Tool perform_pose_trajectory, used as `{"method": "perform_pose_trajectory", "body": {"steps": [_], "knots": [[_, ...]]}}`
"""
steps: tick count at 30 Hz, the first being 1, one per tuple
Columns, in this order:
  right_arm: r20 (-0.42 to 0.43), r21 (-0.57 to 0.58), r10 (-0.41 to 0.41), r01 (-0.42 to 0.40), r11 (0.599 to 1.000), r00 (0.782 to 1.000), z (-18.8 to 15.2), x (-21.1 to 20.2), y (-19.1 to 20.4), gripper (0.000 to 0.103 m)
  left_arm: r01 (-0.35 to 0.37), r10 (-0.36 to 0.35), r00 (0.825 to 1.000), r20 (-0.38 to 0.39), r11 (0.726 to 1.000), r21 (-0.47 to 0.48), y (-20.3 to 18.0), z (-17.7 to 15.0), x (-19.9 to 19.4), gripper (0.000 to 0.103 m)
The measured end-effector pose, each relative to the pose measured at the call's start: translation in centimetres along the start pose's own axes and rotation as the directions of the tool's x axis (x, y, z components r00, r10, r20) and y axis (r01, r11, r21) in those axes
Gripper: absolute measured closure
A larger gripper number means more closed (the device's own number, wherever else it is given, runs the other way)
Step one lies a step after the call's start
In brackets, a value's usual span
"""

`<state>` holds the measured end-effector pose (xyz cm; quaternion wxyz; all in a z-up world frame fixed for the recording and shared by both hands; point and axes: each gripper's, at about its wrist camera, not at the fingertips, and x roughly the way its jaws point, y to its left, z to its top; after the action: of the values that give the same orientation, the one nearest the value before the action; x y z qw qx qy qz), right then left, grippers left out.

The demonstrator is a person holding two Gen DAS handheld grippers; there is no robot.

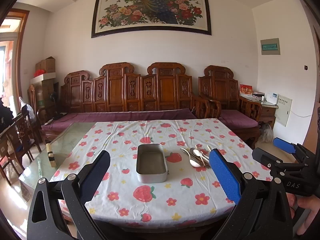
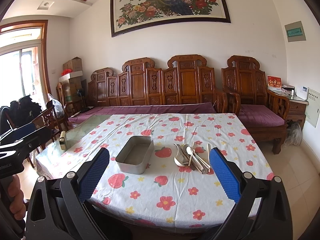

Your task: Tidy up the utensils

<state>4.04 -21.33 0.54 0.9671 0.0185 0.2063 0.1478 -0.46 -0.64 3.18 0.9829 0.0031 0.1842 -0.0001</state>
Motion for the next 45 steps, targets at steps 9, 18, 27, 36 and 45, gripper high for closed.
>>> {"method": "perform_pose_trajectory", "body": {"steps": [9, 18, 27, 36, 45], "knots": [[-0.004, 0.001, -0.001, 0.001, 1.0, 1.0, -0.1, 0.2, -0.1, 0.003, -0.002, 0.002, 1.0, -0.007, 1.0, -0.001, 0.1, -0.8, 0.0, 0.007], [-0.032, -0.008, -0.01, 0.01, 1.0, 0.999, -1.1, 1.9, -0.7, 0.003, 0.02, -0.02, 0.996, -0.083, 1.0, -0.003, 0.5, -1.9, 3.1, 0.007], [-0.068, -0.015, -0.032, 0.031, 0.999, 0.997, -1.1, 5.7, -2.7, 0.004, 0.03, -0.026, 0.991, -0.128, 0.999, 0.031, 0.0, -2.4, 7.0, 0.007], [-0.127, -0.039, -0.03, 0.026, 0.999, 0.991, -0.8, 10.6, -5.0, 0.008, 0.061, -0.053, 0.982, -0.183, 0.997, 0.039, -0.7, -2.2, 12.0, 0.007], [-0.225, -0.065, -0.043, 0.029, 0.997, 0.973, -2.0, 16.8, -8.6, 0.02, 0.109, -0.092, 0.963, -0.255, 0.993, 0.054, -2.0, -3.2, 17.5, 0.007]]}}
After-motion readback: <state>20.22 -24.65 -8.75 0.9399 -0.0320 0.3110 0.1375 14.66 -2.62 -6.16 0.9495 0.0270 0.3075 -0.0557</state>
